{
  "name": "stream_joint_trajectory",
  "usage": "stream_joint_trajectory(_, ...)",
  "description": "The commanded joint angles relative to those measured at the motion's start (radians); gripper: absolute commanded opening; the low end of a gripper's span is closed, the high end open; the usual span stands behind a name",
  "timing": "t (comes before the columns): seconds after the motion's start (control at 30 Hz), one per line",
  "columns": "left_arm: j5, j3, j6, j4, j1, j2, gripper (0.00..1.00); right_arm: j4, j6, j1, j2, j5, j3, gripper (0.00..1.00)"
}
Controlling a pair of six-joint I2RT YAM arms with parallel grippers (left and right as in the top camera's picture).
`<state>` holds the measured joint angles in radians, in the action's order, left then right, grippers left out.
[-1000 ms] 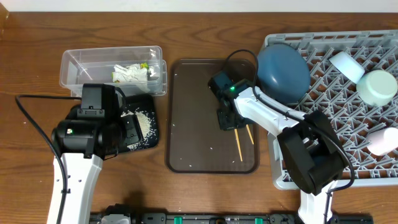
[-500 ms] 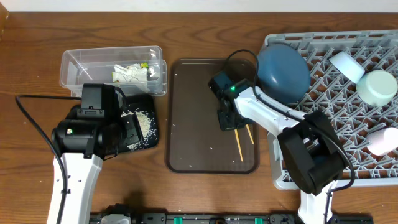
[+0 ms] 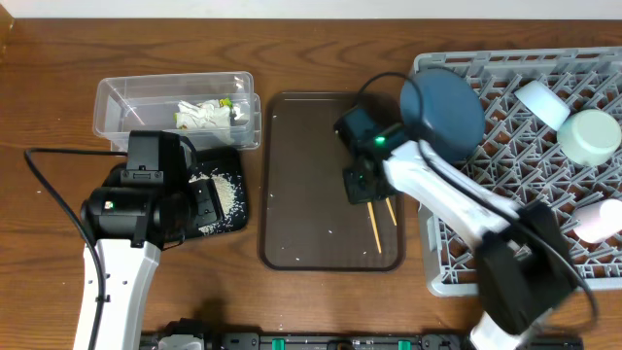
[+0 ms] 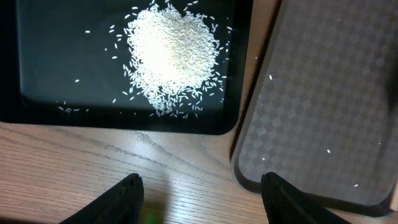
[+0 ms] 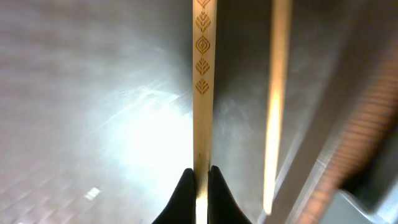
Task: Sort waste into correct bins and load items into the dishwasher rack
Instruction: 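Carry the chopstick with the right gripper to the rack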
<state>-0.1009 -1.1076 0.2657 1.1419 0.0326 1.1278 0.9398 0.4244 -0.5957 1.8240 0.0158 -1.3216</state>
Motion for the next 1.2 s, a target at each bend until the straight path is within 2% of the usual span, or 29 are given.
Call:
stream_joint_trajectory(0.0,0.008,0.002,0.002,0.002,-0.006,0.004,0.64,0.03,-0.029,0.026,-0.121,0.006,-0.005,0.01)
stream_joint_trajectory(0.27,0.008,0.002,0.002,0.002,-0.006,0.004,0.64,0.169,-0.036,0.154,-0.261,0.12,-0.005,0.01)
stream_joint_trajectory(0.47,0.008,0.002,0.002,0.002,-0.006,0.004,0.64,0.225,-0.206,0.31,-0.277,0.131,-0.005,0.01)
stream_joint_trajectory(0.67,0.008,0.002,0.002,0.002,-0.006,0.004,0.64,0.243,-0.298,0.426,-0.277,0.132,-0.004,0.01)
stream_joint_trajectory(0.93,0.008,0.002,0.002,0.002,-0.006,0.004,0.64,0.272,-0.321,0.491,-0.277,0.249,-0.003,0.01)
stream_joint_trajectory(1.17,0.008,0.002,0.002,0.002,-0.006,0.004,0.64,0.269,-0.362,0.525,-0.277,0.275,0.037,0.01)
